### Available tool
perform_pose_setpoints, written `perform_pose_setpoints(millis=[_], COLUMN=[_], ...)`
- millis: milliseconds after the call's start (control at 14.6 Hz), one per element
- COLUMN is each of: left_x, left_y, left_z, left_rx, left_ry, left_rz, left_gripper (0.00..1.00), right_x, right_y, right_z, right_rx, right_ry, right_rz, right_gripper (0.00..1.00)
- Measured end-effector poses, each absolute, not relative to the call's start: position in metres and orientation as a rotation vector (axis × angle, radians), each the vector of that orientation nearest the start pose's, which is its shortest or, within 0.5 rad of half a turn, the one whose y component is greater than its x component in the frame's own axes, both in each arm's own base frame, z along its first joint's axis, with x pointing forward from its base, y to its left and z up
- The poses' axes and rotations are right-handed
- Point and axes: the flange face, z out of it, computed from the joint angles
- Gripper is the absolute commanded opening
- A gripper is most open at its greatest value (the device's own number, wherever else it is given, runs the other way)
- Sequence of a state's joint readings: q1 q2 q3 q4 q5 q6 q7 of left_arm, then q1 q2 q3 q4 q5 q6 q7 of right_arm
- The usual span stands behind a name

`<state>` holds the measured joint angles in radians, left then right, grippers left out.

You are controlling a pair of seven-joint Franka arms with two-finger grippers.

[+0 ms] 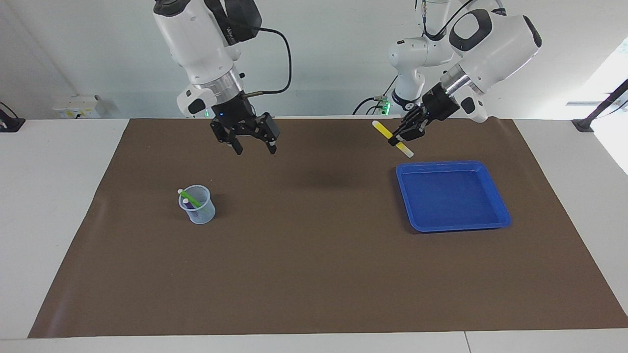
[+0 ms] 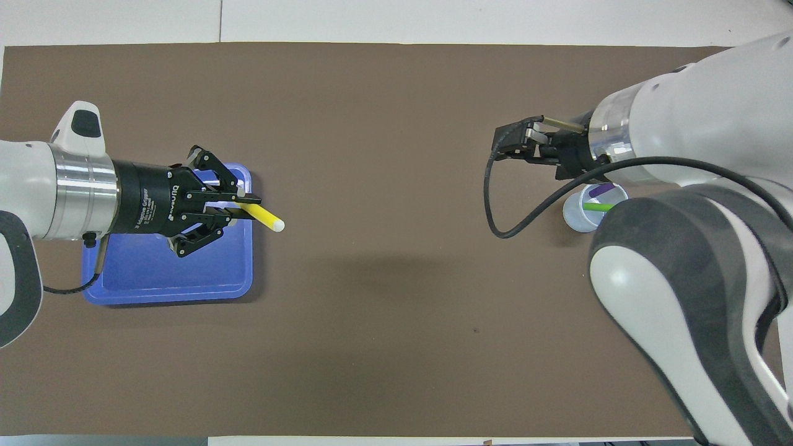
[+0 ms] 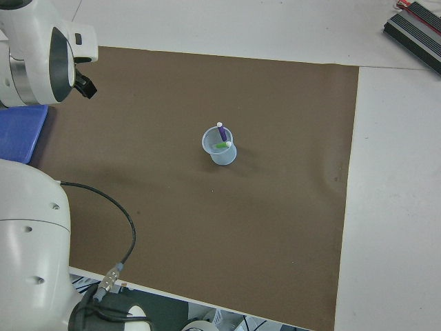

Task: Right arm passes pens to left for tray arrangement
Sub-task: 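Lower the yellow pen into the tray while the right gripper returns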

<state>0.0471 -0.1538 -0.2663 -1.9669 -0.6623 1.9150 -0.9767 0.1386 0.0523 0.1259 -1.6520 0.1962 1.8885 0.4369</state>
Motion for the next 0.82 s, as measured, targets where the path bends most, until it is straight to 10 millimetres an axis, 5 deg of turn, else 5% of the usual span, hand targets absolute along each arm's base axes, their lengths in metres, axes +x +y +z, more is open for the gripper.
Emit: perform_pose_setpoints(millis=[342, 820], left_x=[0.512, 0.548], left_y=[-0.112, -0.074], left_z=[0.518, 0.428], left_rx=[2.590, 2.981], left_ry=[0.809, 0.269], left_rz=[-0.173, -0.120], left_gripper=[0.00, 0.00], right_x=[0.589, 0.602], right_y=[0.078, 0.029], right_z=[0.547, 0.467], right_rx=[-2.995, -3.079], right_ry=[0.053, -0.059], right_rz=[-0.125, -0.062], right_gripper=[1.00, 1.00])
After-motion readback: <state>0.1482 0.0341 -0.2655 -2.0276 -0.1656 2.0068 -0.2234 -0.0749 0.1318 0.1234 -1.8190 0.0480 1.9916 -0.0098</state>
